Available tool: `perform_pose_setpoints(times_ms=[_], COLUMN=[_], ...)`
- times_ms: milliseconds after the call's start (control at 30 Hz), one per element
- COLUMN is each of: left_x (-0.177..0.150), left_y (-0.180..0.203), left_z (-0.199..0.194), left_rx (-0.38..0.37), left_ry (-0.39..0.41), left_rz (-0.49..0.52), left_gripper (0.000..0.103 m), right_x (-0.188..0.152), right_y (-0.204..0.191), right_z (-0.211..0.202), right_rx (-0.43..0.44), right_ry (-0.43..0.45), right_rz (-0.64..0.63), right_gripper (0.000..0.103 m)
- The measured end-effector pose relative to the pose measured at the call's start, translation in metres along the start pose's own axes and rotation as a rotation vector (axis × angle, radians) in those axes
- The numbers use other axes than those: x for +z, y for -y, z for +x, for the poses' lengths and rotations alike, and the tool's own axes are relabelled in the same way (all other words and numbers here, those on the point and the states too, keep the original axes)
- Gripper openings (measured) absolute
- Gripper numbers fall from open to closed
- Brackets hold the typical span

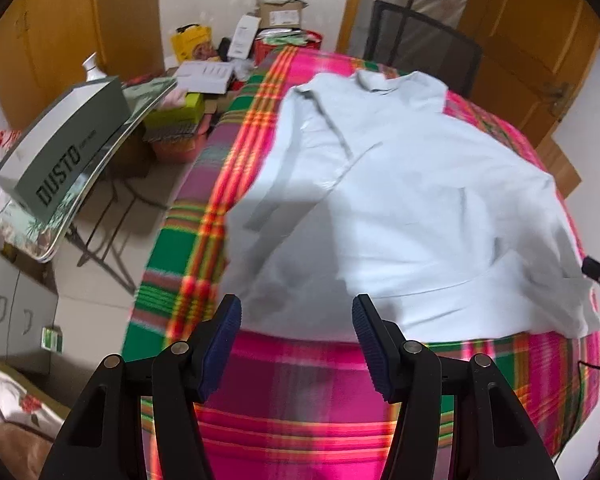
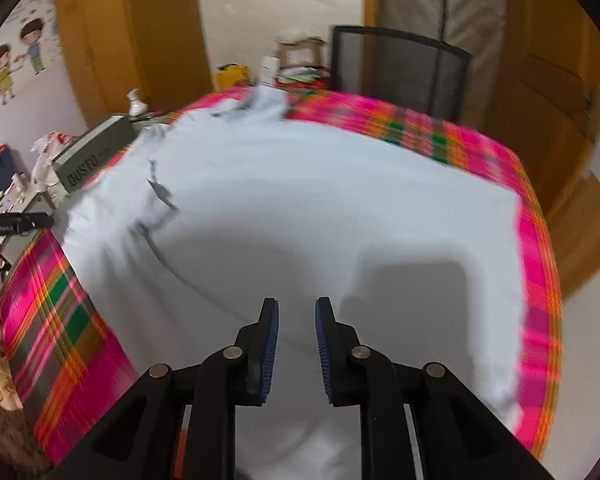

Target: Fold clothes

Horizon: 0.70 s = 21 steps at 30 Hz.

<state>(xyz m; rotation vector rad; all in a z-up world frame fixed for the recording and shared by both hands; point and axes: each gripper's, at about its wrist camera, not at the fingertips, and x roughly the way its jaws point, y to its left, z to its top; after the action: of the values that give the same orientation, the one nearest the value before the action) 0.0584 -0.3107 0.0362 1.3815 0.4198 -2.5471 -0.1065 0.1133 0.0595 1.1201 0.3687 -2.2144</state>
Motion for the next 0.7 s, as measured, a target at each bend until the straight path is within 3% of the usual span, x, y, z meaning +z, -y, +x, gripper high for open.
perform_pose_setpoints(times_ms=[133, 233, 400, 567, 700], left_x=[0.005, 0.008, 0.013, 0.017, 0.016], left_y=[0.025, 0.044, 0.067, 0.073, 0.073], left_z=[0.007, 0.015, 0.03, 0.04, 0.049], left_rx=[-0.023, -0.049, -0.055, -0.042, -0.027], left_ry=[-0.008, -0.022, -0.047, -0.066, -0.087], left_rz=[0.047, 0.067, 0.095, 0.097, 0.095], left_gripper=[0.061, 0.061, 0.061, 0.061, 0.061], right_x=[-0.021, -0.026, -0.016, -0.016, -0.013], right_y=[0.027, 0.029, 0.0, -0.036, -0.034], right_z=[-0.012, -0.003, 0.02, 0.039, 0.04], right_rx=[-0.022, -0.026, 0.076, 0.111, 0.148], right_ry=[-0.034, -0.057, -0.068, -0.087, -0.079], right_rz=[0.017, 0.001, -0.132, -0.303, -0.303], right_gripper=[0.028, 0.029, 0.034, 0.034, 0.029])
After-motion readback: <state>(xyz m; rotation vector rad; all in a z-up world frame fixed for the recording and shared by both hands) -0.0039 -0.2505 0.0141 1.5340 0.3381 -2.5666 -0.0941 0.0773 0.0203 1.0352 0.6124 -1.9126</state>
